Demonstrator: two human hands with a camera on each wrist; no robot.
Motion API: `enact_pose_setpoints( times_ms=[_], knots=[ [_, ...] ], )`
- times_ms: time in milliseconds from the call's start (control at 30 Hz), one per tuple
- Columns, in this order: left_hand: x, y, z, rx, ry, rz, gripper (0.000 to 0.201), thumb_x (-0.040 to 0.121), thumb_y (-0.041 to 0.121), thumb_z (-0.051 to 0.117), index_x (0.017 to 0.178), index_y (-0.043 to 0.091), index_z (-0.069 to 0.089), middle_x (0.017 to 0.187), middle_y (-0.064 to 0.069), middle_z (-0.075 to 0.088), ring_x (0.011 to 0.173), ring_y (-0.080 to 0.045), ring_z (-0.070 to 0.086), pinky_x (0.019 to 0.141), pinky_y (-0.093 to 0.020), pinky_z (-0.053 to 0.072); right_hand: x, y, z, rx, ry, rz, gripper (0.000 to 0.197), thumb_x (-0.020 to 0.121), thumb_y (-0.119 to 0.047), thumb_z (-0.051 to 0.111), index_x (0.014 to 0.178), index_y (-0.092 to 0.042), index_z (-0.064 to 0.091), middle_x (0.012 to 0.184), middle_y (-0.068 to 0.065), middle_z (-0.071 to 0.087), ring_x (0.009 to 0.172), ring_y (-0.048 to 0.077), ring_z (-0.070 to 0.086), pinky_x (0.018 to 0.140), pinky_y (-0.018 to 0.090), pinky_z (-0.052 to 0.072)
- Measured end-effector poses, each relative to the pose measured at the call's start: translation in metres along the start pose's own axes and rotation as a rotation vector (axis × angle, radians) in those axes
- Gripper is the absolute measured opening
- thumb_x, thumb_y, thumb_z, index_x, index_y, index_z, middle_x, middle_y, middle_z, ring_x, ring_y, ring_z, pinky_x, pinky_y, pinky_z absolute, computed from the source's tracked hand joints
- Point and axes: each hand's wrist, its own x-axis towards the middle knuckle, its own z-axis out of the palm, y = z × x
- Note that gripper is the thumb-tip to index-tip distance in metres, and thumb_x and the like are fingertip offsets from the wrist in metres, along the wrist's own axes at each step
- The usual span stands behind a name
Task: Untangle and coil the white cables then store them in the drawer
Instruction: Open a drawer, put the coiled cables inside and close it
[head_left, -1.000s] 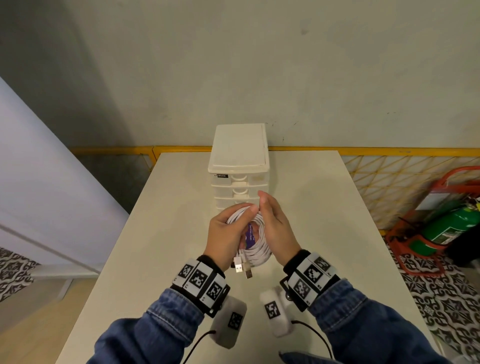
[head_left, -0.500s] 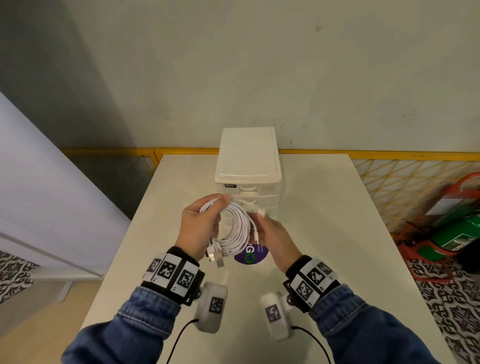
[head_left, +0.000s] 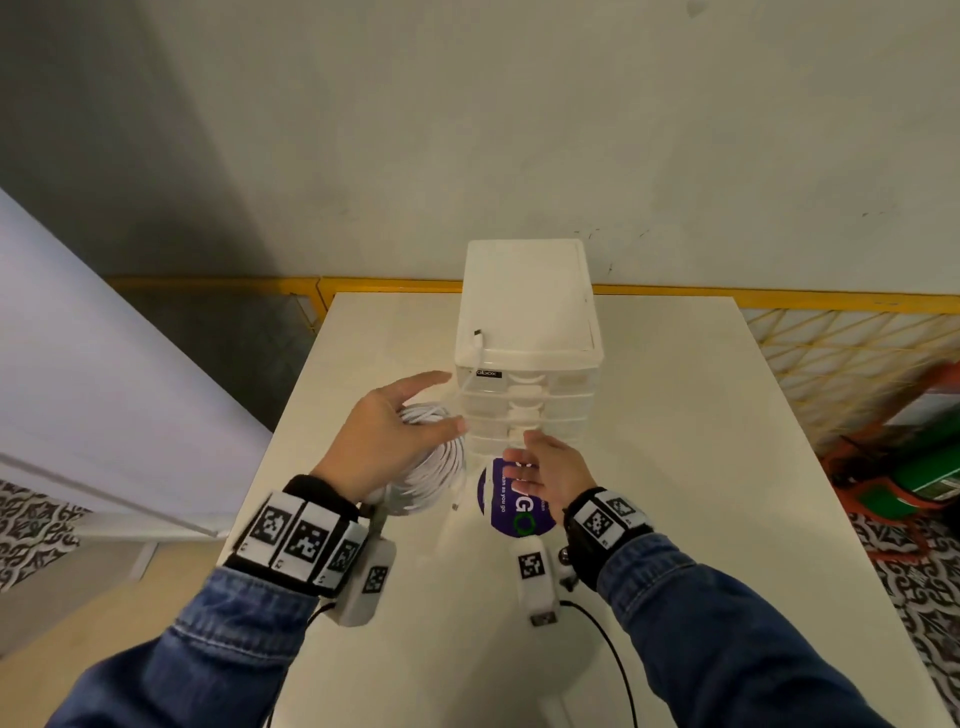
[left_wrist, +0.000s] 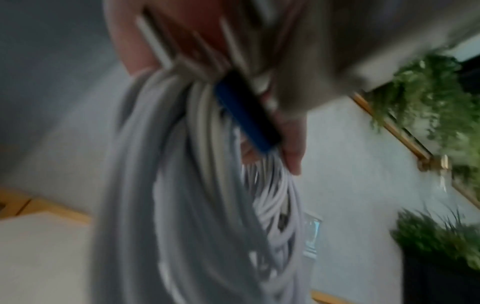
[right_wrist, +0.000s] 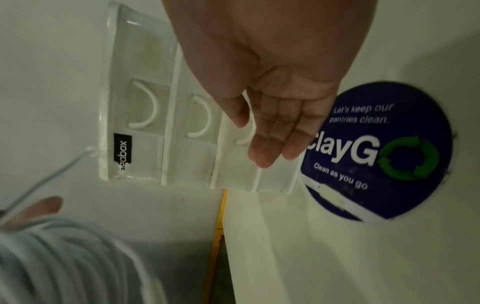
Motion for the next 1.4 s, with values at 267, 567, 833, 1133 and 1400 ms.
enact_pose_setpoints(
  times_ms=[267, 567, 833, 1133, 1400],
  knots=[
    [0.007, 0.001, -0.002, -0.149, -0.132, 0.099, 0.021, 0.082, 0.016, 0.070, 0.102, 0.020, 0.073, 0.098, 0.018, 0.072, 0.095, 0.007, 0.063, 0.080, -0.003, 0.042, 0.006, 0.005, 0.010, 0.122, 0.073, 0.014, 0.010, 0.095, -0.022, 0.048, 0.097, -0.014, 0.055, 0.081, 0.005, 0.065, 0.065, 0.018, 0.059, 0.065, 0.030, 0.048],
    [0.023, 0.020, -0.021, -0.291, -0.289, -0.097, 0.032, 0.077, 0.033, 0.070, 0.101, 0.013, 0.071, 0.046, 0.007, 0.043, 0.036, -0.010, 0.027, 0.038, -0.021, 0.027, 0.010, 0.016, 0.013, 0.204, 0.153, -0.019, 0.019, 0.093, -0.025, 0.053, 0.106, -0.013, 0.057, 0.079, 0.003, 0.064, 0.065, 0.016, 0.058, 0.063, 0.027, 0.045],
    [0.068, 0.021, -0.012, -0.468, -0.322, -0.243, 0.037, 0.083, 0.044, 0.064, 0.106, 0.016, 0.062, 0.053, 0.007, 0.030, 0.037, -0.008, 0.023, 0.038, -0.019, 0.028, 0.019, 0.026, 0.011, 0.191, 0.246, -0.035, 0.015, 0.081, -0.029, 0.069, 0.086, -0.016, 0.063, 0.060, 0.002, 0.054, 0.045, 0.016, 0.048, 0.050, 0.028, 0.042],
    [0.080, 0.019, -0.002, -0.590, -0.155, -0.326, 0.022, 0.082, 0.042, 0.068, 0.088, 0.021, 0.066, 0.052, 0.007, 0.032, 0.037, -0.008, 0.023, 0.036, -0.017, 0.027, 0.024, 0.007, 0.008, -0.023, 0.114, -0.009, 0.012, 0.084, -0.022, 0.064, 0.078, -0.016, 0.055, 0.057, 0.002, 0.047, 0.044, 0.016, 0.041, 0.045, 0.024, 0.038],
    [0.079, 0.016, 0.001, -0.553, -0.094, -0.334, 0.034, 0.076, 0.045, 0.073, 0.097, 0.019, 0.066, 0.053, 0.007, 0.036, 0.039, -0.009, 0.027, 0.037, -0.018, 0.029, -0.003, 0.028, -0.002, -0.024, 0.082, 0.064, 0.014, 0.084, -0.020, 0.062, 0.077, -0.016, 0.051, 0.050, -0.003, 0.043, 0.042, 0.014, 0.035, 0.047, 0.024, 0.033]
  ],
)
